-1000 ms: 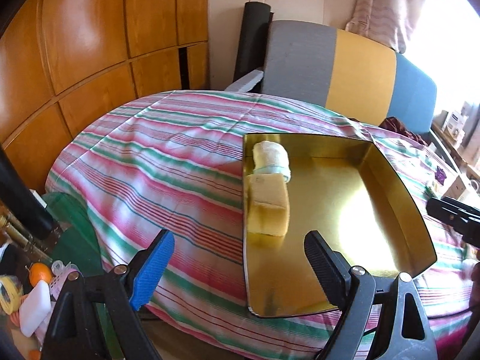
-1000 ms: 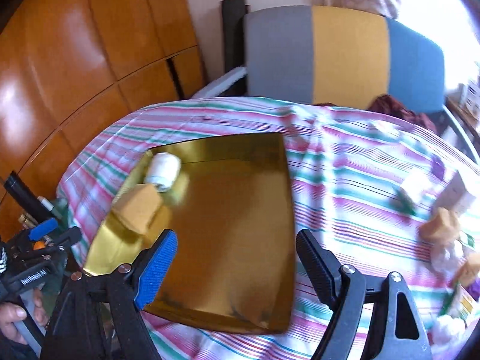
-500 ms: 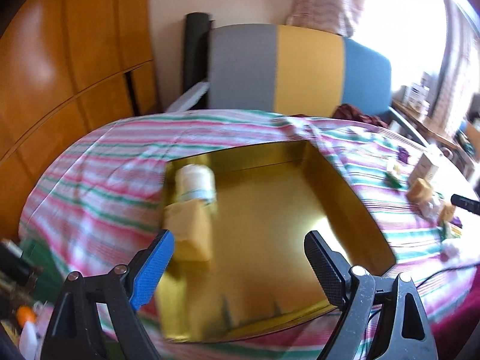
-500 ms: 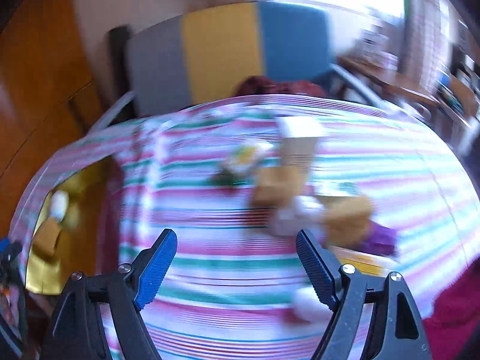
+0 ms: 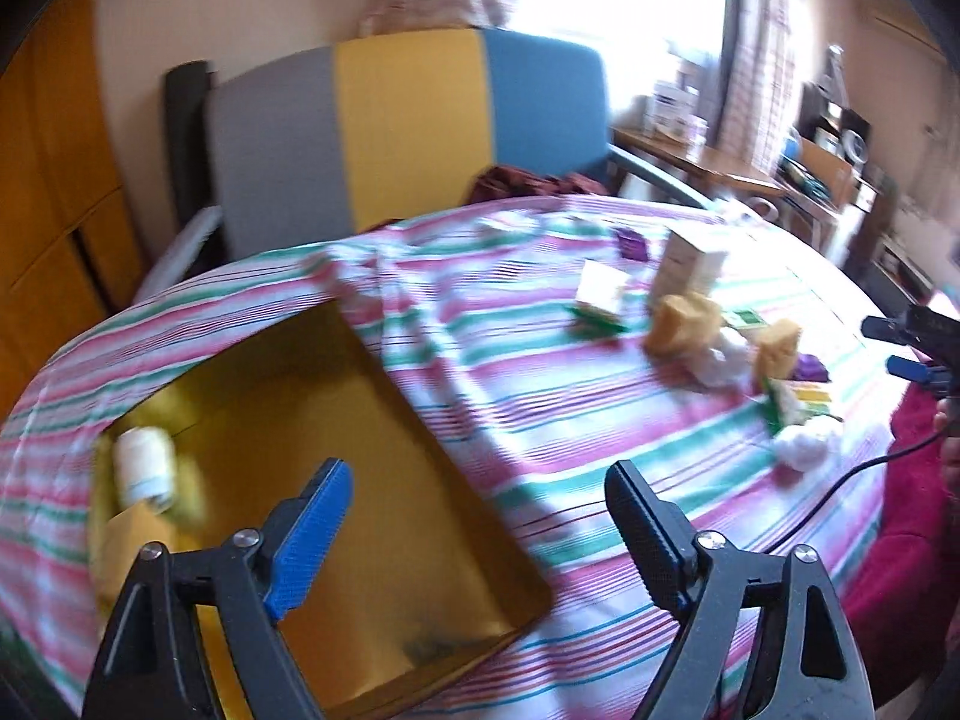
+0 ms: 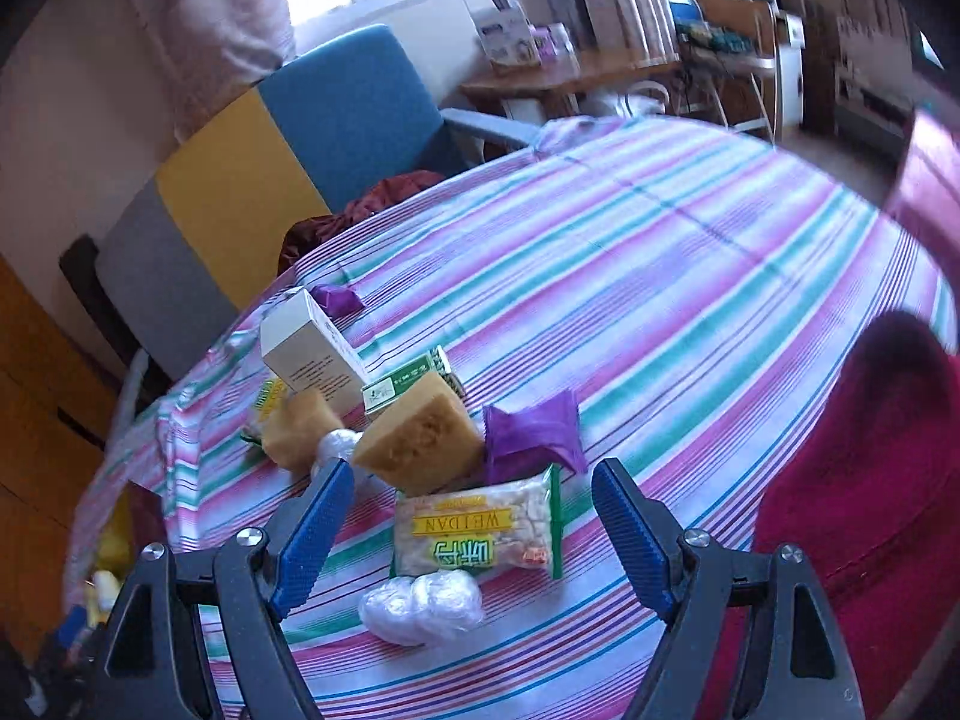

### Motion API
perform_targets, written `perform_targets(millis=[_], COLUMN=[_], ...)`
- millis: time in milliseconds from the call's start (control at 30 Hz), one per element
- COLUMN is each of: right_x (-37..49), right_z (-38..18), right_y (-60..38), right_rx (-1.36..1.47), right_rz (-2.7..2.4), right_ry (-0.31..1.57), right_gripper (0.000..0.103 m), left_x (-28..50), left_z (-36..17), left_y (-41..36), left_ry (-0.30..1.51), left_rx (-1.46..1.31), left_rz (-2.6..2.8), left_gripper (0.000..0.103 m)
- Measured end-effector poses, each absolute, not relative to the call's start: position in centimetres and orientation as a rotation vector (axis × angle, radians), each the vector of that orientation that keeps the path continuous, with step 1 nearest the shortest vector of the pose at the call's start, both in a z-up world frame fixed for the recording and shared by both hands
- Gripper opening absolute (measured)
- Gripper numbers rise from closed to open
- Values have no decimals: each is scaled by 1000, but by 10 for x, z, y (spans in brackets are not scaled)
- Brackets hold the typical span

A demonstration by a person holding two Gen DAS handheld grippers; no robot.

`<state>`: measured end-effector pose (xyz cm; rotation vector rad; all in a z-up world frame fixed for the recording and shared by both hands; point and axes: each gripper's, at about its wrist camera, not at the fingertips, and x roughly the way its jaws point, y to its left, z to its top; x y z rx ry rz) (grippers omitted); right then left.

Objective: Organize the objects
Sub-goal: 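Move the left tool back and grasp the plastic-wrapped bundle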

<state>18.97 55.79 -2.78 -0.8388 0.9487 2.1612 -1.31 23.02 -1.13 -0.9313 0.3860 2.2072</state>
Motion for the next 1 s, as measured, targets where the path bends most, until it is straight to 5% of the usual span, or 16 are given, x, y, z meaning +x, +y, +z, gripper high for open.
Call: perform_targets(millis=[367, 800, 867, 1000], right_x=[199, 206, 206, 204], right_z=[-35, -45, -45, -47], right_y=[563, 574, 574, 575], right_rx=[-788, -740, -746, -769], right_rz=[2230, 2220, 2213, 2198], right_ry=[1106, 1241, 1239, 1248], right_gripper=[83, 83, 83, 83], left_x=[15, 97, 93, 91], left_z=[-43, -78, -86, -87], left_y=[359, 449, 456, 443], left_ry=[475, 605, 580, 523], left_rx=[-936, -877, -936, -962], left_rz=[1858, 1538, 1518, 1519], left_gripper=[64, 66, 53, 46])
